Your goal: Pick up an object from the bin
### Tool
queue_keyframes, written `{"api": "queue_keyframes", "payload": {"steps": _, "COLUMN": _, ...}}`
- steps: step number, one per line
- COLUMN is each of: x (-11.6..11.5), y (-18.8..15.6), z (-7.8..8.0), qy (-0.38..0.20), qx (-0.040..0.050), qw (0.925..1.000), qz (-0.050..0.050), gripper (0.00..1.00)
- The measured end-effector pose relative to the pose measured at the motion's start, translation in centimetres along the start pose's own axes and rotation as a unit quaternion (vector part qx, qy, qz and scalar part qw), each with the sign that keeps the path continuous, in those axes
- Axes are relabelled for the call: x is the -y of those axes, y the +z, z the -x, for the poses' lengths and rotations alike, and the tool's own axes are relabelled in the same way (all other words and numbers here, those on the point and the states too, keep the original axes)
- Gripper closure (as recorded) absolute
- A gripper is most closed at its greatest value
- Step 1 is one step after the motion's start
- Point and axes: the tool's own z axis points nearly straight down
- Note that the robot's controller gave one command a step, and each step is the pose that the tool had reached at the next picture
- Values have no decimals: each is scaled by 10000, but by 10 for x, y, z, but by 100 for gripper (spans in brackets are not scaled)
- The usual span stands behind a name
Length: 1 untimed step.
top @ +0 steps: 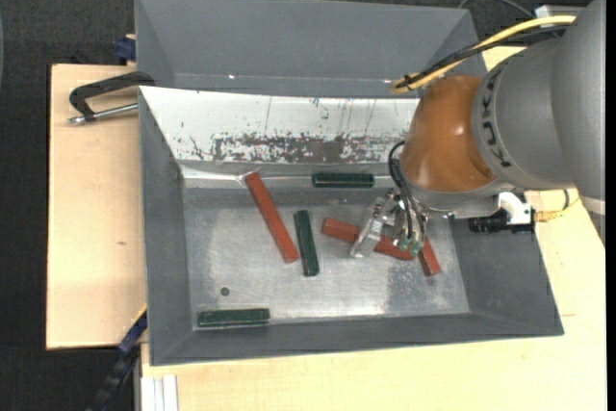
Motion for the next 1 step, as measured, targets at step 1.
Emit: {"api": "queue_keyframes", "payload": {"steps": 1, "x": 0, "y": -11, "z": -1, "qy": -4, "qx": -10, "qw": 10000, "qz": -3, "gripper": 100}}
